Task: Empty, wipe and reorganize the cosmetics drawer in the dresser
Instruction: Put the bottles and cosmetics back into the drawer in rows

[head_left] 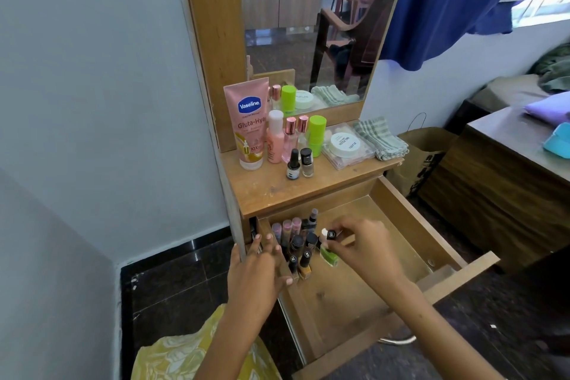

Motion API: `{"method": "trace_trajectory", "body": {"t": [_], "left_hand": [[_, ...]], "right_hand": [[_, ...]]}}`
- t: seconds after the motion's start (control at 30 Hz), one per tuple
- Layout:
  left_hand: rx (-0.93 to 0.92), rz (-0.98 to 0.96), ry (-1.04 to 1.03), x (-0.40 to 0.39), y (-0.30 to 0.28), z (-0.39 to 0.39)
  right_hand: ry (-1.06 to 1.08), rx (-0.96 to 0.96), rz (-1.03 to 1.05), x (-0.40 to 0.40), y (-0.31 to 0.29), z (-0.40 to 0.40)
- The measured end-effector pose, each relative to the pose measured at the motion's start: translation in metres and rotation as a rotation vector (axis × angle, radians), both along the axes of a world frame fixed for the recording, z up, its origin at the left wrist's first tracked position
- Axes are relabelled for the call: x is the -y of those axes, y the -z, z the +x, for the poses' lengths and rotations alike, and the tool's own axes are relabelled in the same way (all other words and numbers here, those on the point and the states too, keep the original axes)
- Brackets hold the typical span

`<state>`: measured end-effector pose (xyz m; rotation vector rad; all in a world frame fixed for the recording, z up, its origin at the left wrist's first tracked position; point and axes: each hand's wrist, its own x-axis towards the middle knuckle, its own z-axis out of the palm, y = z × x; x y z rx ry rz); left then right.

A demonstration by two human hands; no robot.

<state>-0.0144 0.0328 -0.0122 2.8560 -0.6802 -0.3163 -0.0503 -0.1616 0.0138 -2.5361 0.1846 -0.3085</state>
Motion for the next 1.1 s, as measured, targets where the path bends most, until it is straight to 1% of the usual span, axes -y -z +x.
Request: {"method": "trace_trajectory", "body": {"t": [0.07, 0.13, 0.4, 0.47, 0.53, 0.6, 0.7, 0.8, 0.87, 0.97, 1.0, 1.1], "left_hand": [[-0.004, 0.006, 0.001, 0.000, 0.000, 0.000], [-0.003, 0.008, 0.001, 0.000, 0.000, -0.001], [0.007, 0.001, 0.003, -0.001, 0.000, -0.002], [0.011, 0.009, 0.009, -0.001, 0.000, -0.002], [0.012, 0.016, 0.017, -0.001, 0.000, -0.001], [0.005, 0.012, 0.017, -0.002, -0.001, -0.001], [0.010, 0.018, 0.013, -0.001, -0.002, -0.001], [0.003, 0.010, -0.008, 0.000, -0.003, -0.001], [-0.007, 0.006, -0.018, 0.001, -0.003, 0.000], [-0.017, 0.012, -0.024, 0.002, -0.003, 0.000], [-0.021, 0.014, -0.028, 0.002, -0.003, 0.000], [-0.032, 0.020, -0.039, 0.002, -0.003, 0.001]], "right_hand": [[-0.007, -0.094, 0.003, -0.003, 0.010, 0.001], [-0.029, -0.129, -0.004, -0.007, 0.018, 0.004], [-0.040, -0.168, -0.025, -0.014, 0.028, 0.011], [-0.047, -0.209, -0.072, -0.013, 0.022, 0.008], [-0.045, -0.241, -0.163, -0.008, 0.012, 0.008], [-0.034, -0.201, -0.182, -0.006, 0.000, 0.011], [0.005, -0.041, -0.156, -0.009, -0.017, 0.025], [-0.004, 0.088, -0.126, -0.017, -0.024, 0.046], [-0.014, 0.113, -0.158, -0.022, -0.025, 0.063], [0.013, 0.121, -0.295, -0.028, -0.025, 0.088], [0.025, 0.127, -0.309, -0.030, -0.025, 0.094], [0.045, 0.178, -0.249, -0.037, -0.027, 0.104]]}}
